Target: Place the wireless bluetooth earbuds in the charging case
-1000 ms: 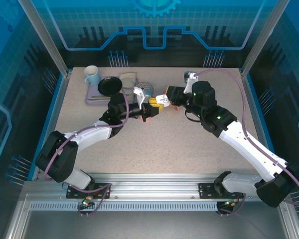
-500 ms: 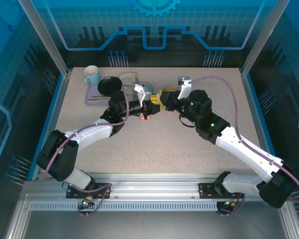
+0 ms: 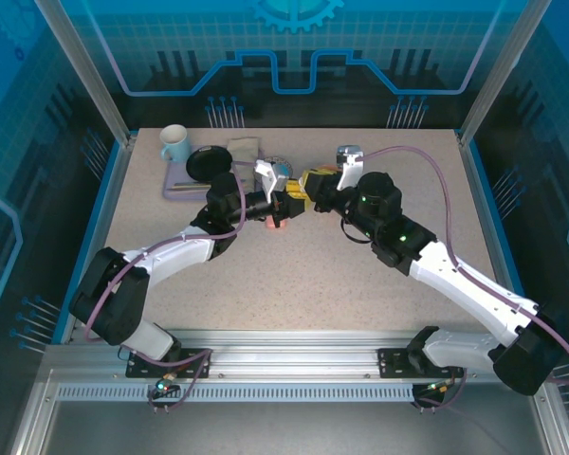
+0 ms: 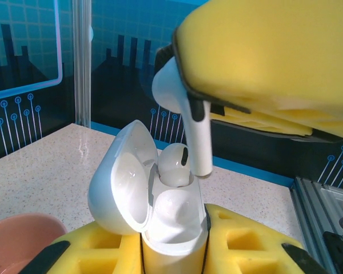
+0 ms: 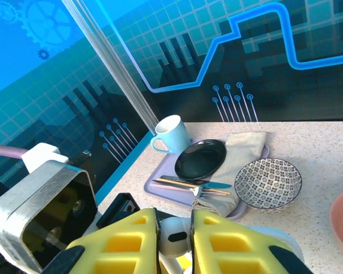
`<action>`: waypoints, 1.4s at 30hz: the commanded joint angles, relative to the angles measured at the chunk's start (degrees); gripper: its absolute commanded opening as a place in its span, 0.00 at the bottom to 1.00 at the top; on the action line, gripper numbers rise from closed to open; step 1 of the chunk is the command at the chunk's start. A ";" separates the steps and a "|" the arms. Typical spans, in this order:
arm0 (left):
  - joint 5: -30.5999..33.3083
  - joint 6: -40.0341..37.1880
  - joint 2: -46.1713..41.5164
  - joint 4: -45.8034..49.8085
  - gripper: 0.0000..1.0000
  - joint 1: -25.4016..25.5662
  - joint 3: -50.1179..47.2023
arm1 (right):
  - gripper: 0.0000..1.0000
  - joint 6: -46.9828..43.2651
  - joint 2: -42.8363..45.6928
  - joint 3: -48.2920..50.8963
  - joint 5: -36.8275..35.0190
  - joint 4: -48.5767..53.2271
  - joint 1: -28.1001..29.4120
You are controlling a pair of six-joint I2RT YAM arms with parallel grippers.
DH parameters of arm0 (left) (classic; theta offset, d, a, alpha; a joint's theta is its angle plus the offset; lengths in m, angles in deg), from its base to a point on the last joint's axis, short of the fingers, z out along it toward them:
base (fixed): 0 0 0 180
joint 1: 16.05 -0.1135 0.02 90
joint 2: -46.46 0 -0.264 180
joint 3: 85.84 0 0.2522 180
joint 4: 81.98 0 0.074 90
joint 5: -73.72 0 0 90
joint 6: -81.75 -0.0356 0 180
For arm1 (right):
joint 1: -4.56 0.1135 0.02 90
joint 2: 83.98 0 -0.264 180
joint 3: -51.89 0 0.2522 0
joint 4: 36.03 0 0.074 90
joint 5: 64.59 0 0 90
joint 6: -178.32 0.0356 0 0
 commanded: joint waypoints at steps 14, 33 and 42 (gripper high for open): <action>0.45 -0.42 -2.26 -1.34 0.00 0.36 1.84 | 0.14 -2.23 -1.81 2.27 -2.85 -1.55 0.89; 0.37 -1.15 -1.92 -0.91 0.00 0.40 2.04 | 0.18 -1.91 2.27 2.86 -3.33 -0.48 0.31; 0.27 -3.35 -2.54 1.06 0.00 0.37 1.89 | 0.65 -0.22 -1.42 -16.21 -1.23 23.00 -0.61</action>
